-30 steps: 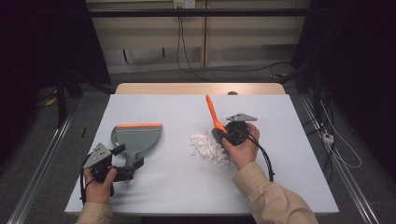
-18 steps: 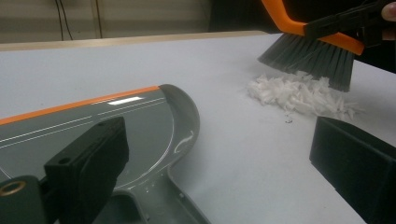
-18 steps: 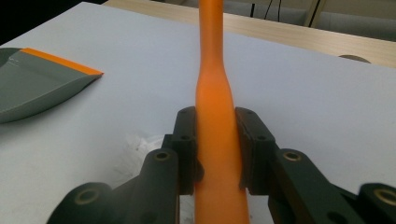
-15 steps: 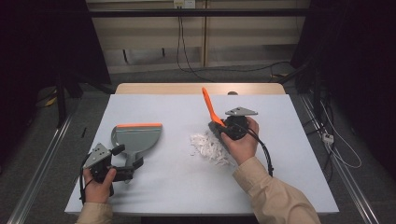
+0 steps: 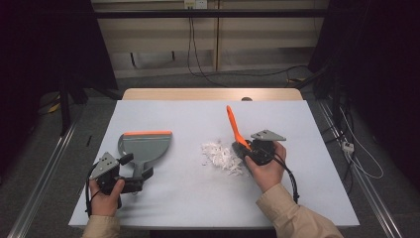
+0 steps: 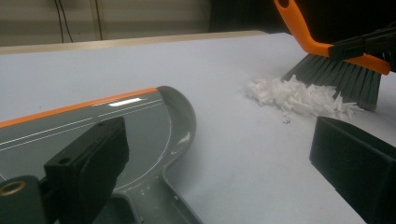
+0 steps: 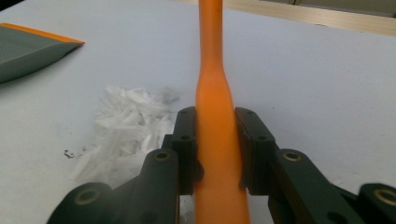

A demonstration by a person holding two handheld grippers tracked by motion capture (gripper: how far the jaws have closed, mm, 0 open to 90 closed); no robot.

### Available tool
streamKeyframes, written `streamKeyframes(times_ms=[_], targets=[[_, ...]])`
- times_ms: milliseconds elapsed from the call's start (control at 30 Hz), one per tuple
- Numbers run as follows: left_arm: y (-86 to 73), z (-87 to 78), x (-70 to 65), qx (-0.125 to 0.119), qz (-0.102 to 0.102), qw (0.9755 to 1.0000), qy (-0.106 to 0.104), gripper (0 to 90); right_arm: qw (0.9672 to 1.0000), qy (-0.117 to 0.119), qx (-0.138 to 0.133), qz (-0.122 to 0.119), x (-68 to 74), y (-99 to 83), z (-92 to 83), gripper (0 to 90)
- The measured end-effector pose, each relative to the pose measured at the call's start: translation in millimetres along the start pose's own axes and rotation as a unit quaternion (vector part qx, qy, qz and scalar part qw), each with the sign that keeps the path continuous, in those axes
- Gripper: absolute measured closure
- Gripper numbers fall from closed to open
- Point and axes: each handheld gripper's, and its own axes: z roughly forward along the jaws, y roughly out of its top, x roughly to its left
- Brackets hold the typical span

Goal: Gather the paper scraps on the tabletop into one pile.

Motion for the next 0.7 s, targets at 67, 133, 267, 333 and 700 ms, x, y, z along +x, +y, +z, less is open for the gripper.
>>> streamKeyframes(times_ms=[67, 133, 267, 333, 700], targets=[[-0.3, 0.2, 0.6, 0.004, 0.003, 1.0000, -0.001, 4.4, 1.0000, 0.003, -0.004, 0.006, 6.5, 0.5, 3.5, 71.8], [-0.8, 0.2, 1.1, 0.005, 0.003, 1.0000, -0.003, 4.4, 0.9999, 0.001, -0.010, 0.003, 12.7, 1.9, 8.5, 71.8], [-1.8, 0.0, 2.6, 0.005, -0.001, 1.0000, -0.002, 4.4, 0.9997, 0.010, -0.021, 0.011, 20.3, 8.2, 20.3, 71.8], [-1.6, -0.6, 3.2, 0.005, -0.001, 1.0000, -0.002, 4.4, 0.9996, 0.009, -0.025, 0.011, 22.1, 13.6, 25.2, 71.9], [-1.8, -0.5, 3.4, 0.009, 0.003, 0.9999, -0.003, 4.4, 0.9992, 0.016, -0.036, -0.008, 19.4, 33.8, 29.1, 71.8]])
